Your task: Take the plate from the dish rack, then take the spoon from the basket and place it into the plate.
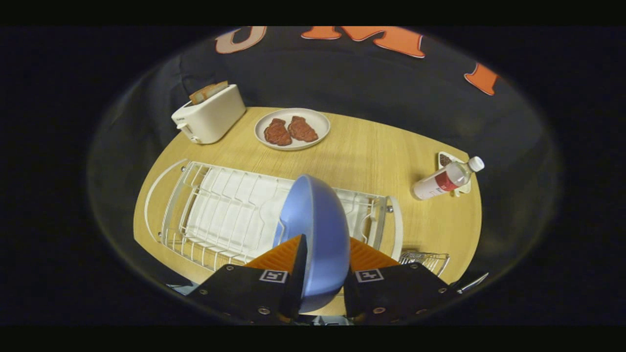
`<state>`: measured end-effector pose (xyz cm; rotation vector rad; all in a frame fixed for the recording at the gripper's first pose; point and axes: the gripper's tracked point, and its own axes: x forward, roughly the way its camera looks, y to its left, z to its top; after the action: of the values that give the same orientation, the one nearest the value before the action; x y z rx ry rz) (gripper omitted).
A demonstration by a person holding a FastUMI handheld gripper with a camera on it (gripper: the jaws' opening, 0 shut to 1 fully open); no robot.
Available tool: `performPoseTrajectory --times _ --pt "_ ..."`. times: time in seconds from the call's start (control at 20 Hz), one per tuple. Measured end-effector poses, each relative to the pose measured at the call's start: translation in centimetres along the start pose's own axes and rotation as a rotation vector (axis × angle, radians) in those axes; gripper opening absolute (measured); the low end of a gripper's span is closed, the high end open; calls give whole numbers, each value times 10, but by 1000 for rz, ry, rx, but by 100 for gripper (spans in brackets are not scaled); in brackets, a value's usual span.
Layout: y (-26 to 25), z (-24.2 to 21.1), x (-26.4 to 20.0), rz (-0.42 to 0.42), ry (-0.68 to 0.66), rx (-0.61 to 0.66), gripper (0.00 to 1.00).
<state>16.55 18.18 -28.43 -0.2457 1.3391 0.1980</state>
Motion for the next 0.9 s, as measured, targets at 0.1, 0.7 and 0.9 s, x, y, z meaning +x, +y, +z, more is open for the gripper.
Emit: performPoseTrajectory --times 0.1,0.7,0.9 --pt "-6 8 -13 -10 -31 29 31" --pt "-6 -37 -101 127 -160 58 29" --pt "-7 -72 -116 158 -175 49 29"
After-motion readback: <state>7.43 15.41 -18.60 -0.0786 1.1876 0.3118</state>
